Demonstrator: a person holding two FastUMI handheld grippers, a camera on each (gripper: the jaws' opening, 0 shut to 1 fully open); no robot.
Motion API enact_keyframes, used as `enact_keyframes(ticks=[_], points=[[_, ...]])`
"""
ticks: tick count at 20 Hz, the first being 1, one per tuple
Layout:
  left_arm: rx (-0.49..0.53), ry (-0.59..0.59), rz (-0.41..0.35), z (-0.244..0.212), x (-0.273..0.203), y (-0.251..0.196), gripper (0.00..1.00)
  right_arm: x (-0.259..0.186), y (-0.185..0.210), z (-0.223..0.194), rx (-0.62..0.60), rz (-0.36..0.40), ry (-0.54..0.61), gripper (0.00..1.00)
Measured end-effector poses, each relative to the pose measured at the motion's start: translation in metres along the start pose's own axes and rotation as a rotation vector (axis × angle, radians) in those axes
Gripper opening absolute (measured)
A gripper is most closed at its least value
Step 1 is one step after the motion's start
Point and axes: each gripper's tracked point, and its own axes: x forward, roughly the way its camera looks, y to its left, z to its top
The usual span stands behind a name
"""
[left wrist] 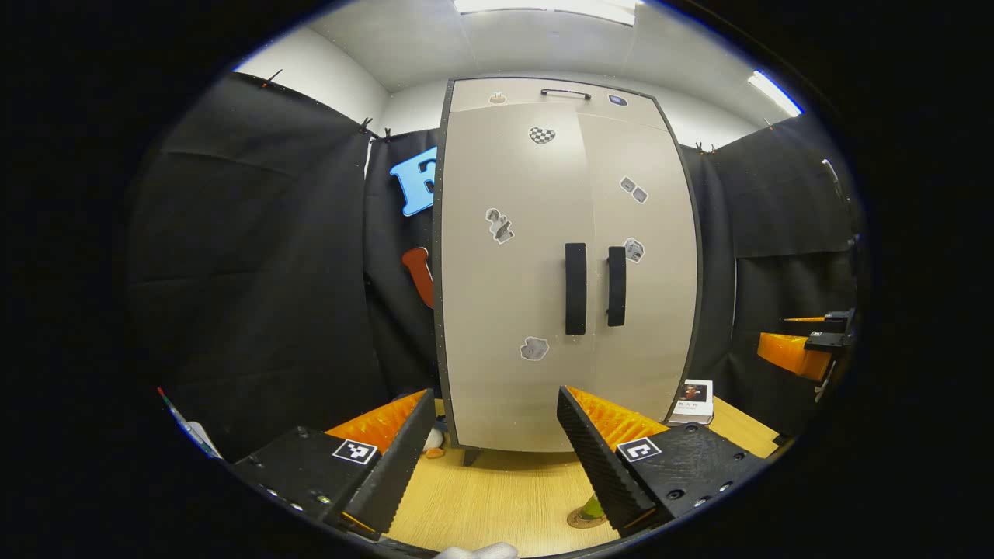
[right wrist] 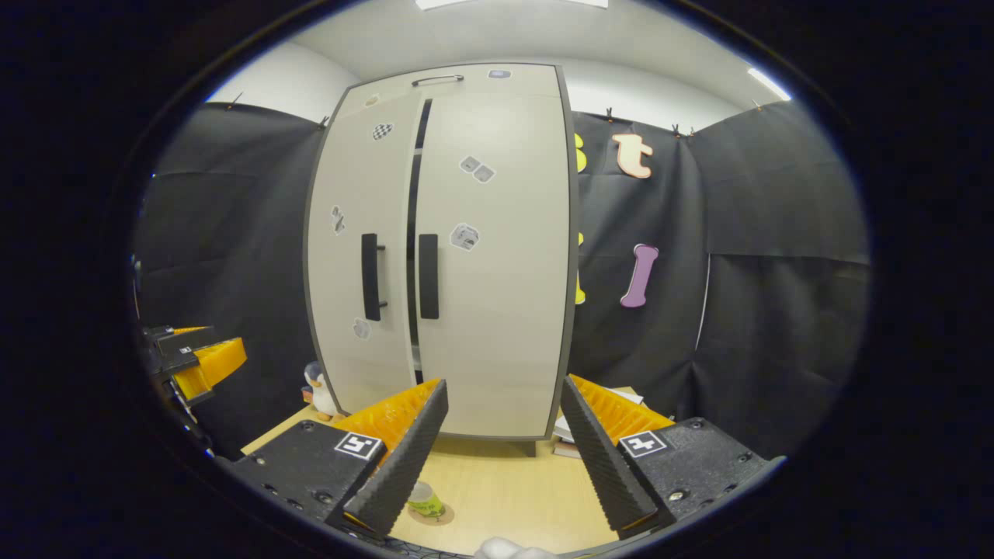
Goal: Grasp the bottle in the cabinet with the left hand and place it on the coaster, then close the right door with the right hand and the left door with the left hand.
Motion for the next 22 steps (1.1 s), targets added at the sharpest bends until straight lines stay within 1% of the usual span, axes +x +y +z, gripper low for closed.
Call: enact_keyframes(ticks=[5, 6, 7, 9, 10, 11, 16, 18, 19, 21, 22], points=[[0.000, 0.004, -0.006, 0.000, 0.001, -0.002, 0.96, 0.002, -0.003, -0.001, 0.005, -0.004, 0.003, 0.96], [0.001, 0.004, -0.005, 0.001, 0.001, -0.003, 0.96, 0.001, -0.004, -0.001, 0.005, -0.006, 0.003, 0.94], [0.001, 0.003, -0.006, 0.001, 0.002, -0.003, 0.96, 0.001, -0.005, -0.001, 0.006, -0.009, 0.001, 0.96], [0.003, 0.000, -0.008, 0.002, 0.002, -0.003, 0.96, 0.003, -0.006, 0.000, 0.006, -0.011, 0.002, 0.96], [0.002, -0.001, -0.010, 0.002, 0.003, -0.004, 0.96, 0.003, -0.006, 0.000, 0.005, -0.011, 0.003, 0.94], [0.003, -0.002, -0.013, 0.003, 0.002, -0.004, 0.97, 0.004, -0.005, 0.001, 0.003, -0.011, 0.002, 0.96], [0.004, -0.003, -0.020, 0.004, 0.005, -0.006, 0.96, 0.006, -0.003, 0.005, 0.000, -0.009, -0.005, 0.96], [0.005, -0.003, -0.021, 0.005, 0.005, -0.006, 0.96, 0.005, -0.001, 0.006, 0.006, -0.006, -0.007, 0.94], [0.005, -0.004, -0.021, 0.005, 0.005, -0.006, 0.96, 0.006, -0.001, 0.007, 0.004, -0.006, -0.008, 0.96], [0.006, -0.004, -0.022, 0.005, 0.005, -0.006, 0.96, 0.006, -0.001, 0.010, 0.000, -0.006, -0.010, 0.96], [0.006, -0.005, -0.023, 0.005, 0.005, -0.007, 0.96, 0.005, -0.001, 0.009, -0.001, -0.005, -0.011, 0.94]])
